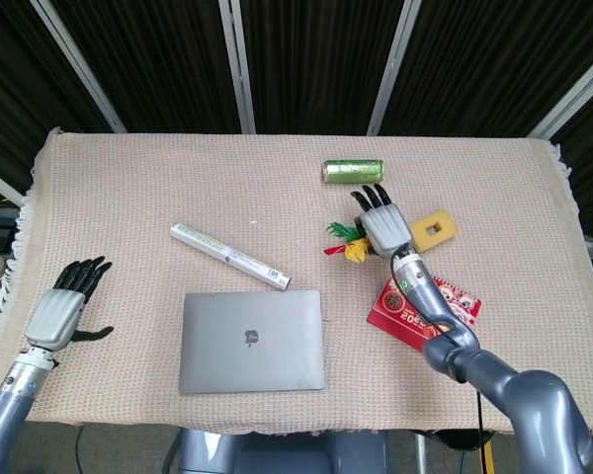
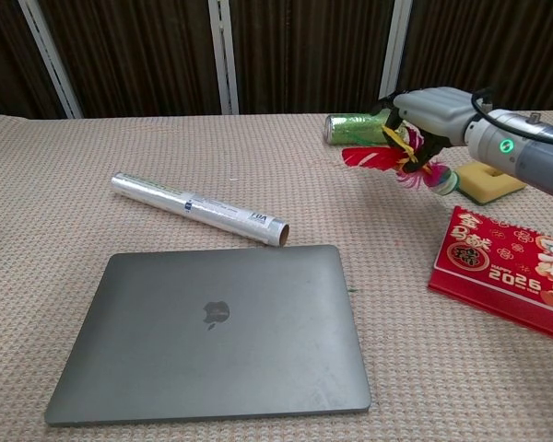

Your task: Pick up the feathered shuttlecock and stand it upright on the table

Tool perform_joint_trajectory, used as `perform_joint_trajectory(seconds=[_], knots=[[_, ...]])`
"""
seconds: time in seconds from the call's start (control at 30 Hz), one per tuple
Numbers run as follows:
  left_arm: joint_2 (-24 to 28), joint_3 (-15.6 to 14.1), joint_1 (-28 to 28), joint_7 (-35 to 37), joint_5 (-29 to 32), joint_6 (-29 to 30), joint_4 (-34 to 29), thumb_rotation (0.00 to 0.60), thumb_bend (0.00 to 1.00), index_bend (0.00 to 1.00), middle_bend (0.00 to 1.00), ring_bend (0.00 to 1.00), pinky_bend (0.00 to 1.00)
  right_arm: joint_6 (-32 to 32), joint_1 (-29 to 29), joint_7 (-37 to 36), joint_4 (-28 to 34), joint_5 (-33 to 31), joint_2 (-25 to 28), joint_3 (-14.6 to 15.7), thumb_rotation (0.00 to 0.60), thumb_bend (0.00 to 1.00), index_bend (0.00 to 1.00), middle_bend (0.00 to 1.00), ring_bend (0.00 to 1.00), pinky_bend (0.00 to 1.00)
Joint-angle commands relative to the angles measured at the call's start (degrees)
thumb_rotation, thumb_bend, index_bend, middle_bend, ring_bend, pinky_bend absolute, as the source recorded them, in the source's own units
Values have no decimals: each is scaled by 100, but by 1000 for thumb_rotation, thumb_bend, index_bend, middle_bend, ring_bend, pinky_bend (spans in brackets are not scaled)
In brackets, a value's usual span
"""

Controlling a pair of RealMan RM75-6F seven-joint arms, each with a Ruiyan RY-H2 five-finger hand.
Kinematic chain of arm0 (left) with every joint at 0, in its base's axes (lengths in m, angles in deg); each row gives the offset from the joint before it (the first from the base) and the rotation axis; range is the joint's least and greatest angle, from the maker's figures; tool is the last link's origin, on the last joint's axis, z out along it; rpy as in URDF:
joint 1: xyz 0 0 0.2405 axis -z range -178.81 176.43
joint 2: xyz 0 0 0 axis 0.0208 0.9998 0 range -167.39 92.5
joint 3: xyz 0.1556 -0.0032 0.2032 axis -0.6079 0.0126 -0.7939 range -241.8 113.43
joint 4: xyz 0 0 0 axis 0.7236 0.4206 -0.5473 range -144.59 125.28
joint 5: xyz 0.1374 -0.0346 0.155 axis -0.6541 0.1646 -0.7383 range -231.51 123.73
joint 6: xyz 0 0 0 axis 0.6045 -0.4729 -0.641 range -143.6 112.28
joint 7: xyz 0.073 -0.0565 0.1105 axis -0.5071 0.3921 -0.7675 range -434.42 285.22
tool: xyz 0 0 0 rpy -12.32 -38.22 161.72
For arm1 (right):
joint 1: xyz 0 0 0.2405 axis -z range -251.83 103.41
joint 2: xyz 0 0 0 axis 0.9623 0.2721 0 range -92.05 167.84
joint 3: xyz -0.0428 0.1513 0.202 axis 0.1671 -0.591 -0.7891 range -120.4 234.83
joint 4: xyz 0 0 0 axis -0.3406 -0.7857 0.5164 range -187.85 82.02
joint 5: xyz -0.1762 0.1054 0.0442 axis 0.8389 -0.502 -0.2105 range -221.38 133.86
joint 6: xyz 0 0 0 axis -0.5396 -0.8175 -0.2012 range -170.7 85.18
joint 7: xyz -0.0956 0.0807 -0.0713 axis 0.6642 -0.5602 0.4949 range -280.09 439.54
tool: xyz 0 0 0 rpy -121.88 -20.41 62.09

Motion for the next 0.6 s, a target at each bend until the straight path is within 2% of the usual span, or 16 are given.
perform_joint_trajectory(seconds=[0.03,0.17,0.23,0.33,0.5,0.6], knots=[[24,-38,-15,2,-70,60,-52,600,34,0,0,0,0,-394,471,509,1171,-282,744,-108,600,423,716,109,0,0],[46,-90,-28,0,-171,133,-116,600,33,0,0,0,0,-382,687,307,1779,-617,1082,-279,600,423,713,107,0,0],[49,-130,-20,3,-254,161,-166,600,34,0,0,0,0,-401,824,-273,2079,-888,1157,-521,600,422,716,108,0,0],[61,-186,-13,8,-354,190,-217,600,34,0,0,0,0,-392,926,-783,2421,-1010,1363,-710,600,421,718,108,0,0],[87,-225,-36,54,-477,336,-278,600,33,0,0,0,0,-402,1073,-1012,2896,-1397,1724,-1004,600,420,718,103,0,0],[86,-256,-27,71,-511,322,-290,600,33,0,0,0,0,-94,1266,-1812,3332,-1924,1936,-1319,600,419,717,98,0,0]])
